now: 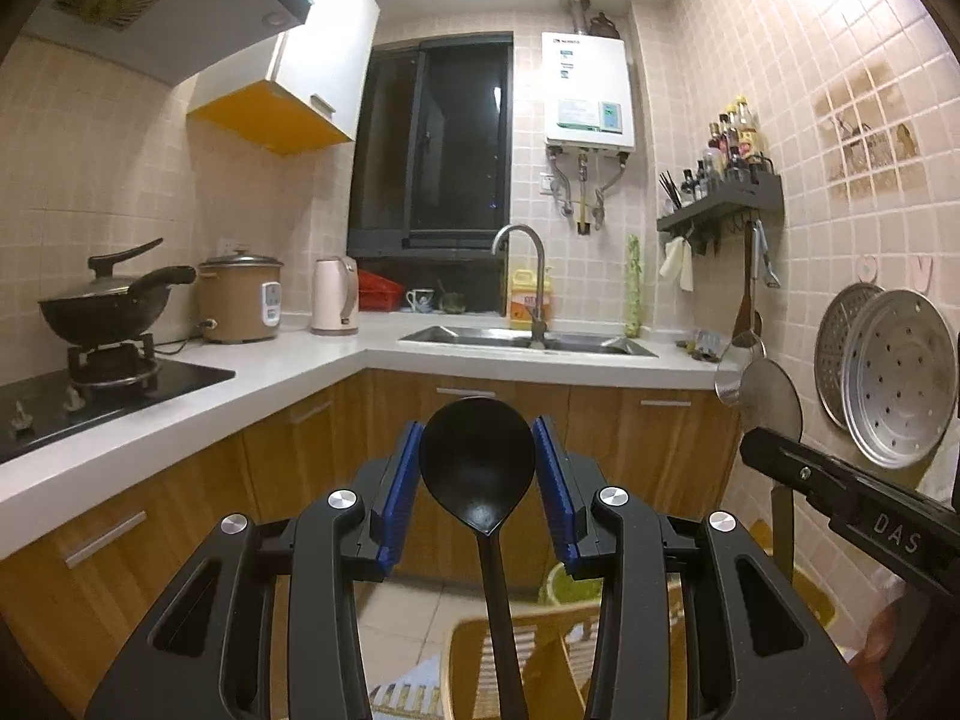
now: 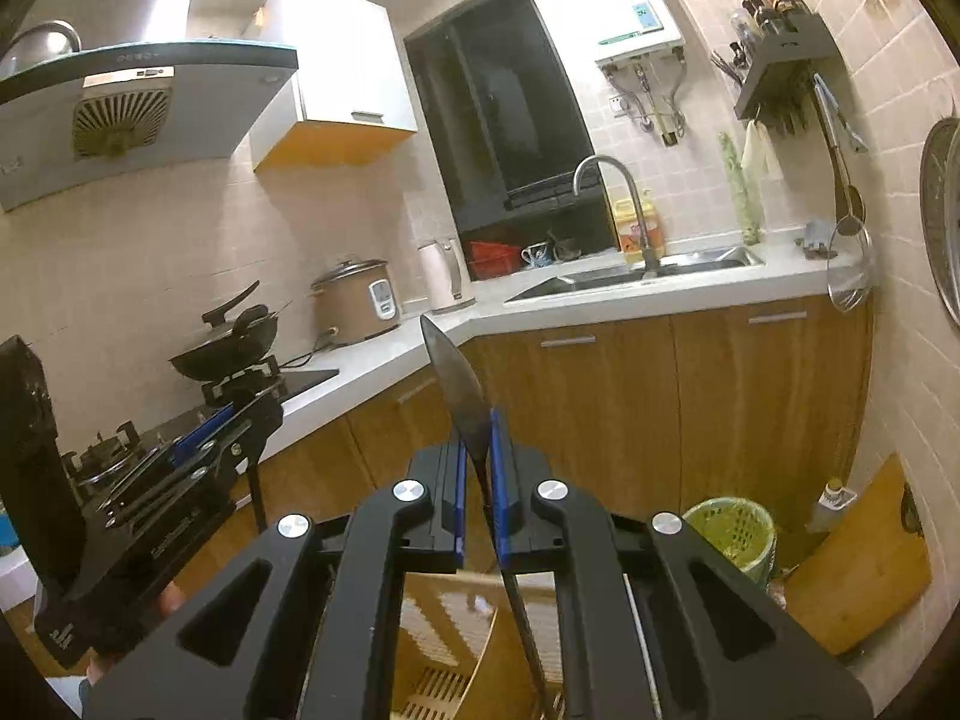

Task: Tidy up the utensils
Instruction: 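Lift both held utensils over the beige holder and open both tools, then grasp a wooden chopstick with the left tool while the right tool grasps a clear spoon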

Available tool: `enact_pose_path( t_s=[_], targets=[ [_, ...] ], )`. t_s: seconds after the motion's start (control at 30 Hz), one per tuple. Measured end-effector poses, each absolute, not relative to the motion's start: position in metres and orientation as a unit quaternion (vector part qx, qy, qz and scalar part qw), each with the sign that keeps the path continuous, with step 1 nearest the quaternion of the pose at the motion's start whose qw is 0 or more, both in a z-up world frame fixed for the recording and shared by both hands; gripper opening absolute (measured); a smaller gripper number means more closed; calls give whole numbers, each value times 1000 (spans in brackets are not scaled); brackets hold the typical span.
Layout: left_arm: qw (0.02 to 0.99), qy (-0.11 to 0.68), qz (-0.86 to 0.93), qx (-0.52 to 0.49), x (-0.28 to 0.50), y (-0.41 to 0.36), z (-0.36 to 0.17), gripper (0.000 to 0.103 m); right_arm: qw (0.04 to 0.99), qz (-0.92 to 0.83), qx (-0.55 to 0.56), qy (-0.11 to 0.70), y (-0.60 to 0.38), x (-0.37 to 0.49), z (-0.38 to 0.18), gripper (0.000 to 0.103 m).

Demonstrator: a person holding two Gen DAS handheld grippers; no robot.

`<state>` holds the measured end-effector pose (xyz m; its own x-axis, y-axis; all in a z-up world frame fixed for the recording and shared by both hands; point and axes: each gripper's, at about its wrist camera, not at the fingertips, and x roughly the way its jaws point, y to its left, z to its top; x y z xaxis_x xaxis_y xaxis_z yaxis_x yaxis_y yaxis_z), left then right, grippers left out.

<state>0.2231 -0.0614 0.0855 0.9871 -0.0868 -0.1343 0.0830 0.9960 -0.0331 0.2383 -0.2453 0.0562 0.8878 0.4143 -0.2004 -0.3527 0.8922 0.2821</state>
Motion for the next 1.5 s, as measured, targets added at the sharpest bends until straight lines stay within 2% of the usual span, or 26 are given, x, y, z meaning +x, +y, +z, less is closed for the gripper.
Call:
enact_pose_path(
  t_s=[0.07, 0.13, 0.17, 0.23, 0.27, 0.3, 0.43, 0.53, 0.57, 0.67, 0.8, 0.93, 1.07, 1.17, 1.33, 1.43, 1.5],
  targets=[
    [996, 76, -53, -14, 219, -59, 83, 37, 964, 201, 121, 126, -248, 230, 53, 6],
    [994, 84, -65, -19, 214, -55, 83, 45, 960, 212, 128, 127, -254, 221, 50, 7],
    [994, 87, -70, -20, 211, -52, 84, 48, 959, 214, 134, 133, -257, 218, 49, 10],
    [993, 90, -77, -22, 203, -47, 85, 51, 952, 225, 149, 141, -264, 208, 46, 26],
    [992, 91, -80, -25, 199, -44, 86, 54, 954, 221, 150, 138, -266, 203, 47, 44],
    [992, 91, -82, -26, 196, -42, 87, 56, 957, 213, 144, 135, -268, 196, 47, 52],
    [991, 97, -89, -32, 176, -29, 95, 56, 951, 222, 131, 172, -272, 175, 53, 52],
    [987, 129, -93, -34, 159, -14, 105, 57, 937, 227, 95, 248, -264, 157, 59, 54],
    [984, 147, -98, -38, 155, -9, 106, 61, 933, 215, 70, 280, -258, 150, 60, 60],
    [966, 220, -123, -54, 144, 6, 102, 62, 916, 155, -3, 370, -241, 135, 51, 74],
    [926, 340, -151, -62, 137, 17, 73, 62, 868, 100, -47, 485, -226, 129, 19, 75],
    [876, 446, -176, -45, 132, 15, 20, 58, 844, 127, -29, 521, -217, 121, 1, 75],
    [836, 508, -203, -31, 132, 1, -19, 45, 826, 125, -4, 549, -214, 130, -8, 72],
    [821, 528, -214, -39, 138, -7, -34, 42, 813, 122, 23, 569, -219, 144, -18, 64],
    [815, 541, -203, -37, 152, -14, -46, 40, 802, 109, 41, 587, -221, 169, -34, 61],
    [808, 553, -201, -29, 158, -19, -53, 38, 797, 111, 39, 593, -215, 182, -44, 54],
    [805, 559, -200, -24, 161, -22, -57, 32, 792, 115, 38, 599, -210, 189, -51, 52]
  ],
)
